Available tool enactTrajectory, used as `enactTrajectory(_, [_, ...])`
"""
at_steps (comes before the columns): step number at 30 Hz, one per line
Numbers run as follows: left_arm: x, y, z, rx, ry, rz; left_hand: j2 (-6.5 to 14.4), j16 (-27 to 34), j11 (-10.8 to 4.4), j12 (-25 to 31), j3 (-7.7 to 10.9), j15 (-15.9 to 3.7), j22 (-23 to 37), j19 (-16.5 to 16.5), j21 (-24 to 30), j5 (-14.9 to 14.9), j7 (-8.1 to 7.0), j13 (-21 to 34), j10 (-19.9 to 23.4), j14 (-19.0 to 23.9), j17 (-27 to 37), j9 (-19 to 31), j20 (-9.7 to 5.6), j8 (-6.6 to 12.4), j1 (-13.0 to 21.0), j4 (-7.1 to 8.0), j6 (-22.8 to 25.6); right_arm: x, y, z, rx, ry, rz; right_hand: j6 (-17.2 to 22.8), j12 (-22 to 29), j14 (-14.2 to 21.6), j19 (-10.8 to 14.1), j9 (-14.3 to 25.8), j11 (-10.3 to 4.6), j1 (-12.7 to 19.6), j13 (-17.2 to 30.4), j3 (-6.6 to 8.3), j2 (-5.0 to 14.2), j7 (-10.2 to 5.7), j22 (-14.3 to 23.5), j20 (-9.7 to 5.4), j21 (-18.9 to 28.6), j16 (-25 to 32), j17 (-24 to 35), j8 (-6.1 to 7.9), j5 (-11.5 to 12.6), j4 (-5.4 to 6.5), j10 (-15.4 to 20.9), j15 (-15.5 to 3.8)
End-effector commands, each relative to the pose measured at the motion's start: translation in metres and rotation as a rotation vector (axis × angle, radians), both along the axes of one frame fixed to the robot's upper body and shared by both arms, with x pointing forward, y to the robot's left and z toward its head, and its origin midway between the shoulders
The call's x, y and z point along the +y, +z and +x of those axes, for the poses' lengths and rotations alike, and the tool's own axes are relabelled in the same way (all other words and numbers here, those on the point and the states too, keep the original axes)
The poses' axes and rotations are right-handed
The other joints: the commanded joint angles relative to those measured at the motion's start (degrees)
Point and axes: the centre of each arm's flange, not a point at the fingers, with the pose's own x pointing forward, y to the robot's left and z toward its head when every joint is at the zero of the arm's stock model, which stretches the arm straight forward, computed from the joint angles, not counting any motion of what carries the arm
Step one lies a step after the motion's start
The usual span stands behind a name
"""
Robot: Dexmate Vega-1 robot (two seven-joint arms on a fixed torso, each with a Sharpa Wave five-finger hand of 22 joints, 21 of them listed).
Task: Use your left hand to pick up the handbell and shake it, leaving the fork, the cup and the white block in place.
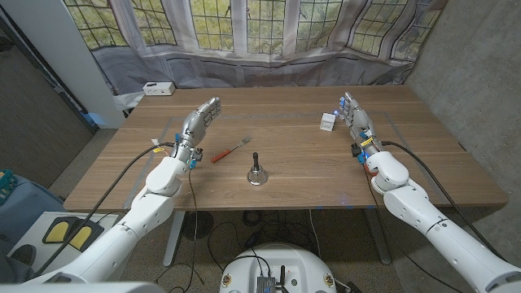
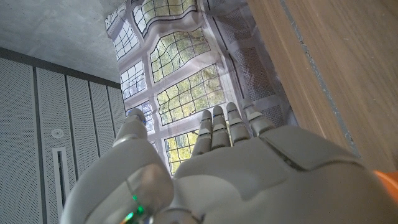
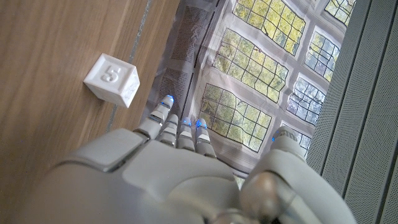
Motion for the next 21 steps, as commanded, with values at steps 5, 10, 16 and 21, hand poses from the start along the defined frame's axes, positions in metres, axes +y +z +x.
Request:
enactTrajectory(5, [0.001,-0.002,-0.02,-0.103,-0.005,0.056,-0.72,-0.28,-0.27,0.09,0.6,-0.48,0.09,0.06,-0.33,0.33,-0.41,0.11,0.7,0.91,0.02,0.09,0.32,-0.19,1.19,-0.15,0.9,0.005,-0.002,0.001,0.006,0.011,-0.011,0.47,0.14,0.38,0.4,0.34,0.17,0.65,0.33,0.37,0.17,0.04,0.2,0.16,-0.04,0.15,0.1,0.23,0.08,-0.11,0.22,0.25])
enactTrajectory(10, [0.0,-0.002,-0.024,-0.128,-0.004,0.085,-1.07,-0.25,-0.51,0.12,0.7,-0.59,0.09,0.3,-0.35,0.26,-0.44,0.13,1.15,1.38,0.02,0.1,0.47,-0.14,1.56,-0.15,1.53,0.006,0.0,0.001,0.001,0.01,-0.008,0.34,0.02,0.89,0.73,0.34,0.19,0.74,0.34,0.39,0.25,0.08,0.2,0.1,0.03,0.32,0.12,0.15,0.04,-0.15,-0.02,0.16])
enactTrajectory(16, [-0.005,-0.001,-0.03,-0.181,-0.039,0.129,-1.45,-0.34,-0.44,0.07,0.78,-0.76,0.1,0.69,-0.31,0.18,-0.61,0.15,1.4,1.58,0.02,0.11,0.62,-0.23,1.89,-0.11,1.86,0.006,-0.002,0.0,0.007,0.005,0.001,0.34,0.0,1.0,0.84,0.34,0.28,0.87,0.35,0.42,0.27,0.1,0.2,0.19,0.02,0.32,0.12,0.13,0.01,-0.22,-0.03,0.14])
enactTrajectory(21, [-0.007,-0.001,-0.034,-0.211,-0.058,0.156,-1.83,-0.47,-0.83,-0.04,0.71,-0.74,0.1,0.74,-0.36,0.07,-0.72,0.16,1.38,1.5,0.03,0.11,0.7,-0.33,1.93,-0.04,1.97,0.007,-0.002,-0.002,0.001,-0.016,0.014,0.37,-0.11,0.97,0.87,0.35,0.37,0.99,0.36,0.47,0.37,0.11,0.2,0.13,-0.03,0.27,0.13,0.13,-0.01,-0.26,-0.27,0.04])
